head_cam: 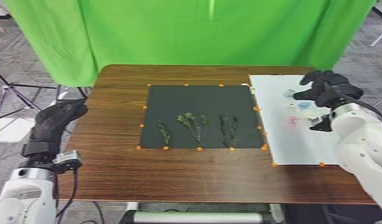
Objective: Arrange flowers
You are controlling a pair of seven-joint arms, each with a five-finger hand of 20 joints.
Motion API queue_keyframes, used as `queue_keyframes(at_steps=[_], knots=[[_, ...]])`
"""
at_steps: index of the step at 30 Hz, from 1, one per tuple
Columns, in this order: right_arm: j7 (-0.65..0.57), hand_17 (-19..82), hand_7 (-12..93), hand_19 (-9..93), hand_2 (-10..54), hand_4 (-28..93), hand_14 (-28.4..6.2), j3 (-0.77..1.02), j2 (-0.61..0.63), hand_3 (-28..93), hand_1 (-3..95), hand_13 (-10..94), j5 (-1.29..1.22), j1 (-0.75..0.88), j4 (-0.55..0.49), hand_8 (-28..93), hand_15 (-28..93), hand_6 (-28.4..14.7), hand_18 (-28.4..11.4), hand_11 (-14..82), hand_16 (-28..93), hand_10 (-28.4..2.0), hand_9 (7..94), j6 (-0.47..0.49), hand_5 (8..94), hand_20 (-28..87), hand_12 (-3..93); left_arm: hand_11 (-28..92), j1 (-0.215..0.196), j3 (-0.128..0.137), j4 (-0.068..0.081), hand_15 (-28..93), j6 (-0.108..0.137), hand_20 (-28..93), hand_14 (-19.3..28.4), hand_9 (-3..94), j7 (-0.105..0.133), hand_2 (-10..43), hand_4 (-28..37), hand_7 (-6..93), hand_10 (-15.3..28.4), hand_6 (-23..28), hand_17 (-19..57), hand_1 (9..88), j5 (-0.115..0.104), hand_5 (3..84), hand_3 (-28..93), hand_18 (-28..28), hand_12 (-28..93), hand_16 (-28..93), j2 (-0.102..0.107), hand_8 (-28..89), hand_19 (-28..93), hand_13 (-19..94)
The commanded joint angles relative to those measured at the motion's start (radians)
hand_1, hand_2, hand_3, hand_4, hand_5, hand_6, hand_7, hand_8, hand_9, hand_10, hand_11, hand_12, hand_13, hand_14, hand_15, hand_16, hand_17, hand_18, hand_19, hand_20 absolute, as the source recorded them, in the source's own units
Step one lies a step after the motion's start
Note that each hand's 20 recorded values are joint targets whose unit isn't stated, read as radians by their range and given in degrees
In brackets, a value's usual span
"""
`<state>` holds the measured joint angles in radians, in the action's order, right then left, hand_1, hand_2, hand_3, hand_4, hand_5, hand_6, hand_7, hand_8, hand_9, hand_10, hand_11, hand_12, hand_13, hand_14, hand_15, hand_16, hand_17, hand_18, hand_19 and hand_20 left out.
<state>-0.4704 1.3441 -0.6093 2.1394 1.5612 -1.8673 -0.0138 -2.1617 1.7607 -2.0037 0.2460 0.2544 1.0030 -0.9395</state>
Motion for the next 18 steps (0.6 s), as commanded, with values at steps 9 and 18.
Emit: queue_keyframes(at_steps=[9,18], knots=[[0.002,56,23,93,-9.5,-9,-4.8,-0.028,-0.030,65,31.9,82,0.005,0.048,0.035,-5,60,-2.0,-15.0,8.9,31,-17.7,55.9,0.035,50.3,47,25.3,27,0.004,-0.005,0.002,18,-0.013,14,16.7,47.5,-0.003,-3.2,-15.3,22.0,13.4,3.4,6.1,32.9,-0.003,47.9,63,10.4,15,3,-0.012,-9,8,38],[0.007,56,23,93,-9.5,-9,-5.1,-0.008,-0.048,66,32.3,82,-0.050,0.082,0.071,-5,60,-1.8,-15.4,9.1,31,-17.7,56.7,0.116,50.7,47,25.3,27,-0.007,-0.005,0.010,18,-0.003,14,16.7,47.6,-0.001,-3.1,-15.2,21.9,13.4,3.5,6.1,32.8,-0.018,48.0,63,10.4,15,3,-0.010,-9,8,38]])
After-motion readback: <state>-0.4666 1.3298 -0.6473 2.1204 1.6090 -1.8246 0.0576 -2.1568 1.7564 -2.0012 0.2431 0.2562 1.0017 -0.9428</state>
